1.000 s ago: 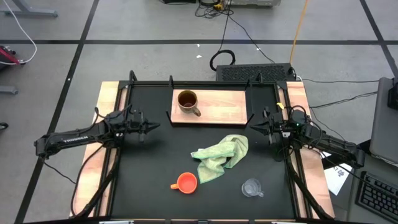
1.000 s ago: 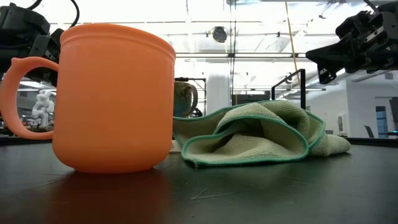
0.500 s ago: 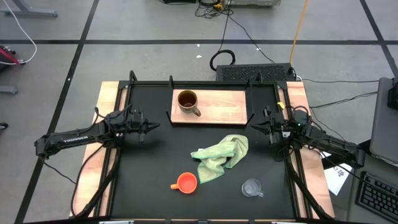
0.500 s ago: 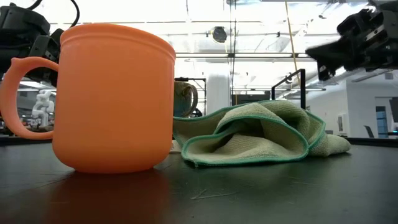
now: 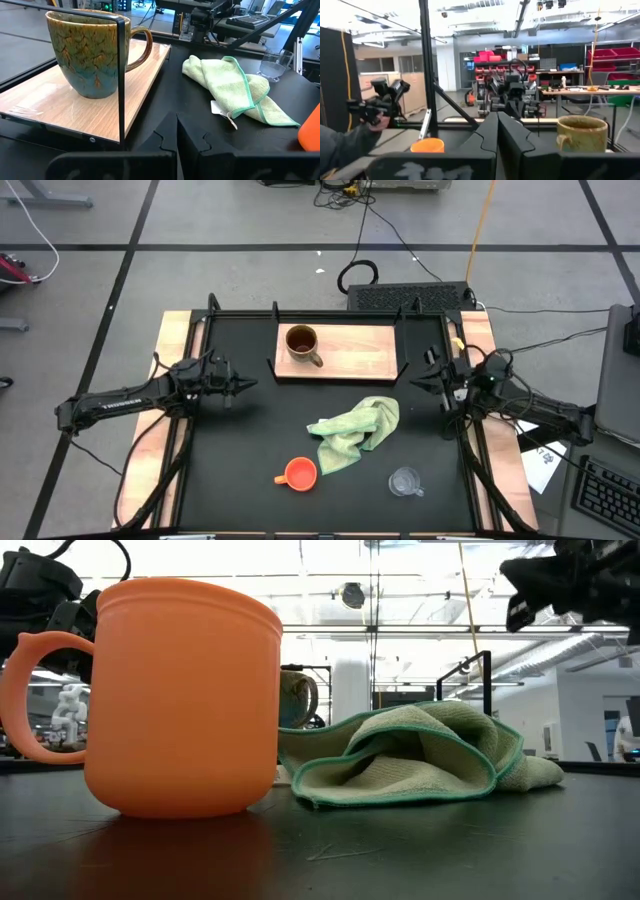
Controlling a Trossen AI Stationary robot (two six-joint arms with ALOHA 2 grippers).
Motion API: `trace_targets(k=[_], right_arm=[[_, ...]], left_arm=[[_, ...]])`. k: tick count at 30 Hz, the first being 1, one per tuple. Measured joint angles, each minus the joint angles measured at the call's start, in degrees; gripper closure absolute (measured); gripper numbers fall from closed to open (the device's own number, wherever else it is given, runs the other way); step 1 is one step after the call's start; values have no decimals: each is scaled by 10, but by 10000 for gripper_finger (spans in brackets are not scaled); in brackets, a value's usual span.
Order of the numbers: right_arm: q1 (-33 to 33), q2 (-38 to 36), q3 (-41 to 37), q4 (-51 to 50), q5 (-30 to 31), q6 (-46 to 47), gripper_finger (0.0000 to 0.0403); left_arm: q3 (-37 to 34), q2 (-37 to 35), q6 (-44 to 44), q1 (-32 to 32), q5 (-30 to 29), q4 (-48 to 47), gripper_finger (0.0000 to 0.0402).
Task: Stack small to large cups/mugs on shelf
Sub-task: Put the orange mug on the shelf
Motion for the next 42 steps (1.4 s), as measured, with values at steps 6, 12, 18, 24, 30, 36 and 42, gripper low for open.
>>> trace_targets(k=[6, 12, 18, 24, 30, 36, 42], right_arm=[[0, 72, 53, -10, -1, 11, 403], [3, 156, 99, -9, -5, 6, 403], [34, 229, 137, -8, -19, -22, 403], [81, 284, 181, -6, -18, -36, 403], [134, 331, 231, -6, -16, -48, 403], [178, 381, 275, -6, 20, -60, 403], [210, 447, 312, -6, 29, -64, 403]], left_arm=[[0, 0, 0, 0, 0, -1, 399], [0, 0, -1, 0, 0, -1, 399], [0, 0, -2, 0, 0, -2, 398], [0, 0, -3, 0, 0, -2, 398], [0, 0, -4, 0, -1, -2, 398], [0, 0, -4, 0, -4, -2, 398], [0, 0, -5, 0, -4, -2, 398]])
